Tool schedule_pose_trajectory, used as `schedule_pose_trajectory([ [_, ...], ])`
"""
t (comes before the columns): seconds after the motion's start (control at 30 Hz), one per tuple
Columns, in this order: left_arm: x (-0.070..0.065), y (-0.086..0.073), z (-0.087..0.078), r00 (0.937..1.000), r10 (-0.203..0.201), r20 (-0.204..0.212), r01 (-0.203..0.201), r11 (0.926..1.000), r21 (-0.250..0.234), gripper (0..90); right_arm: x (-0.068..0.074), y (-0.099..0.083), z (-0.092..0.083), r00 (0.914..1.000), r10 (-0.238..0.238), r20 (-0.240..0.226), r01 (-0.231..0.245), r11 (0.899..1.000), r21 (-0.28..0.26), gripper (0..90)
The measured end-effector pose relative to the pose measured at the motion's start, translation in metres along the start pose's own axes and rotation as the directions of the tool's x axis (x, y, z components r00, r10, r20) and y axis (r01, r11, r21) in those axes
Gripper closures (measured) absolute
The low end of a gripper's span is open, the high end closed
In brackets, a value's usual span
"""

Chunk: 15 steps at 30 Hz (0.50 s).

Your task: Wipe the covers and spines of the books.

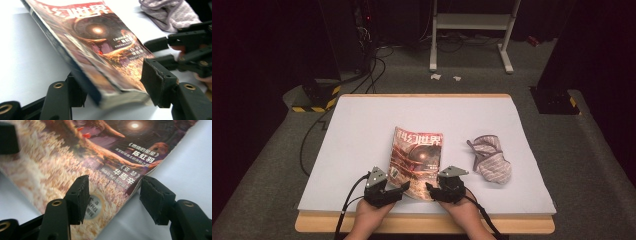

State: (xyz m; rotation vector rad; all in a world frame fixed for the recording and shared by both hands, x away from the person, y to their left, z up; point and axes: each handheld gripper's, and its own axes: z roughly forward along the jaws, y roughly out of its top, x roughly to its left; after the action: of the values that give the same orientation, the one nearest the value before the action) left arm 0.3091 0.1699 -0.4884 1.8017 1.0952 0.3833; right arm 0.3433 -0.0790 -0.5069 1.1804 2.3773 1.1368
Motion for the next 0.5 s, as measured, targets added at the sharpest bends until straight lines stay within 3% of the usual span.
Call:
schedule_pose_trajectory([
  [0.07,0.003,0.000,-0.001,0.9999,-0.010,-0.009,0.010,1.0000,-0.001,41.2,0.003,0.000,0.001,0.9999,-0.016,0.000,0.016,1.000,-0.003,40.5],
  [0.17,0.007,-0.001,-0.004,0.9993,-0.029,-0.023,0.029,0.9994,-0.021,48.6,0.003,0.000,0.002,0.9998,-0.018,-0.013,0.018,1.000,-0.002,40.6],
  [0.33,0.012,0.000,-0.006,0.9981,-0.032,-0.052,0.031,0.9993,-0.022,55.8,0.002,0.000,0.002,0.9991,-0.021,-0.038,0.021,1.000,0.000,41.2],
  [0.43,0.021,0.001,-0.007,0.9961,-0.045,-0.076,0.043,0.9989,-0.018,60.8,0.001,0.000,0.001,0.9984,-0.020,-0.053,0.019,1.000,-0.003,41.9],
  [0.5,0.031,0.000,-0.008,0.9949,-0.072,-0.071,0.071,0.9974,-0.013,65.1,0.000,0.000,0.000,0.9986,-0.021,-0.048,0.021,1.000,-0.006,42.1],
])
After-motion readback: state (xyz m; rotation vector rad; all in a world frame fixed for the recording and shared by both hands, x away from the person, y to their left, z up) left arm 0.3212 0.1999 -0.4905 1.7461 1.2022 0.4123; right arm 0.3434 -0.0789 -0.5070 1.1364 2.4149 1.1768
